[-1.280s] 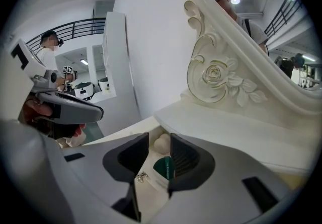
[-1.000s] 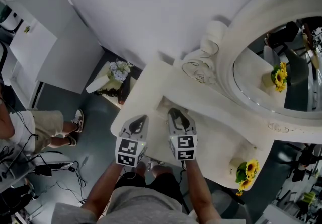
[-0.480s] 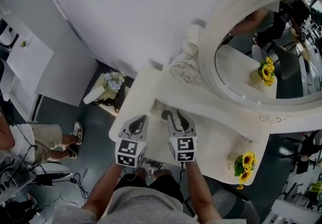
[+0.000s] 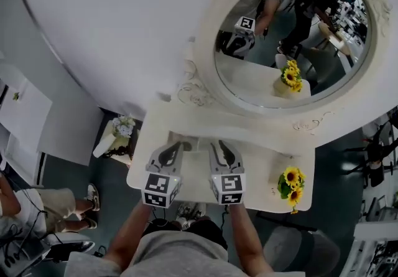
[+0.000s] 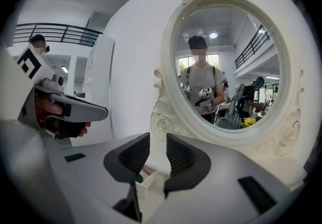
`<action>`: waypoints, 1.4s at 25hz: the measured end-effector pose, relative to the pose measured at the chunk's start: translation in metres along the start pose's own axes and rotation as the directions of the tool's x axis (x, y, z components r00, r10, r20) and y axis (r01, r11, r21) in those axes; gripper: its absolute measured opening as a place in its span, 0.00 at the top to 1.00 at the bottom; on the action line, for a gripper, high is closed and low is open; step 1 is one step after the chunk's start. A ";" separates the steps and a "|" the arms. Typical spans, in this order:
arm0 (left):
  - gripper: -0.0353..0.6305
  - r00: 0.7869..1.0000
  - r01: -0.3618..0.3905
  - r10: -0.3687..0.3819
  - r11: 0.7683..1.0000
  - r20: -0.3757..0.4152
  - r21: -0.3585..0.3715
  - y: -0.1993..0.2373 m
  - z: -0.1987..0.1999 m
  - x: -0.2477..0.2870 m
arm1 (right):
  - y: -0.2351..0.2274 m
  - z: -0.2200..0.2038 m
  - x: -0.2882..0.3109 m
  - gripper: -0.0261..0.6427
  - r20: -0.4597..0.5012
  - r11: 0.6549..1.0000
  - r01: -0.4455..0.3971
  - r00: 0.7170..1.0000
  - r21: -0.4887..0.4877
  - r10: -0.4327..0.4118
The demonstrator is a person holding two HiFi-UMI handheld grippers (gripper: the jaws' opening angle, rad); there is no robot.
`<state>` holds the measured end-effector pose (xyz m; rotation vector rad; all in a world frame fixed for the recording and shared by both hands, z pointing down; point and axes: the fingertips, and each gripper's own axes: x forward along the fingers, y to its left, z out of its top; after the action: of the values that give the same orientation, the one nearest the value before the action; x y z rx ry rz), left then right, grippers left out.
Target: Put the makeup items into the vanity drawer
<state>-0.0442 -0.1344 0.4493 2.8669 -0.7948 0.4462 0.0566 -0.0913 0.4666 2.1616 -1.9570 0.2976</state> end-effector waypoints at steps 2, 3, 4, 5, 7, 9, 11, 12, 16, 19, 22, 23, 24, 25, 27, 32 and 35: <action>0.95 0.999 0.035 -0.035 0.999 0.019 0.024 -0.016 0.011 0.000 | -0.013 0.008 -0.020 0.81 0.029 0.999 0.046 0.998 0.011 -0.047; 0.95 0.998 0.054 -0.055 0.998 0.027 0.035 -0.025 0.016 0.000 | -0.019 0.012 -0.030 0.83 0.041 0.998 0.068 0.997 0.016 -0.069; 0.95 0.996 0.074 -0.076 0.996 0.036 0.047 -0.034 0.021 0.001 | -0.025 0.015 -0.040 0.84 0.053 0.996 0.091 0.994 0.020 -0.092; 0.95 0.994 0.095 -0.098 0.994 0.046 0.059 -0.042 0.026 0.002 | -0.030 0.017 -0.049 0.85 0.063 0.993 0.114 0.991 0.021 -0.115; 0.95 0.989 0.131 -0.136 0.988 0.063 0.080 -0.059 0.036 0.001 | -0.039 0.022 -0.067 0.87 0.079 0.988 0.153 0.985 0.021 -0.154; 0.95 0.983 0.159 -0.166 0.983 0.075 0.092 -0.075 0.044 0.000 | -0.045 0.025 -0.085 0.89 0.089 0.983 0.183 0.979 0.023 -0.185; 0.95 0.976 0.194 -0.203 0.975 0.081 0.104 -0.091 0.049 0.000 | -0.051 0.025 -0.101 0.90 0.096 0.975 0.220 0.970 0.031 -0.222; 0.95 0.971 0.213 -0.223 0.971 0.084 0.110 -0.099 0.050 0.000 | -0.054 0.025 -0.109 0.90 0.100 0.970 0.239 0.965 0.035 -0.241; 0.95 0.957 0.266 -0.279 0.955 0.084 0.134 -0.124 0.050 -0.003 | -0.062 0.022 -0.137 0.92 0.117 0.954 0.295 0.947 0.044 -0.298; 0.95 0.947 0.297 -0.311 0.943 0.077 0.148 -0.139 0.049 -0.005 | -0.069 0.016 -0.155 0.92 0.118 0.940 0.336 0.933 0.052 -0.340; 0.95 0.941 0.318 -0.331 0.935 0.073 0.155 -0.147 0.049 -0.006 | -0.073 0.014 -0.165 0.92 0.119 0.930 0.362 0.923 0.058 -0.367; 0.95 0.939 0.322 -0.335 0.934 0.071 0.158 -0.148 0.048 -0.005 | -0.074 0.014 -0.166 0.92 0.120 0.928 0.368 0.920 0.060 -0.372; 0.95 0.939 0.325 -0.338 0.932 0.067 0.160 -0.149 0.046 -0.005 | -0.074 0.013 -0.168 0.92 0.120 0.927 0.371 0.919 0.062 -0.376; 0.95 0.938 0.328 -0.341 0.931 0.064 0.161 -0.151 0.045 -0.005 | -0.074 0.013 -0.169 0.92 0.120 0.926 0.373 0.918 0.064 -0.378; 0.95 0.935 0.335 -0.348 0.928 0.065 0.162 -0.153 0.046 -0.006 | -0.074 0.010 -0.169 0.92 0.117 0.924 0.376 0.917 0.062 -0.381; 0.95 0.934 0.338 -0.351 0.928 0.060 0.157 -0.152 0.044 -0.005 | -0.075 0.007 -0.169 0.94 0.105 0.921 0.386 0.915 0.056 -0.390; 0.95 0.935 0.338 -0.350 0.928 0.057 0.154 -0.152 0.042 -0.004 | -0.075 0.008 -0.170 0.94 0.109 0.921 0.386 0.914 0.054 -0.390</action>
<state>0.0419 -0.0115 0.4009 3.0853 -0.2618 0.3509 0.1146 0.0760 0.4085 2.5744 -1.5286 0.1365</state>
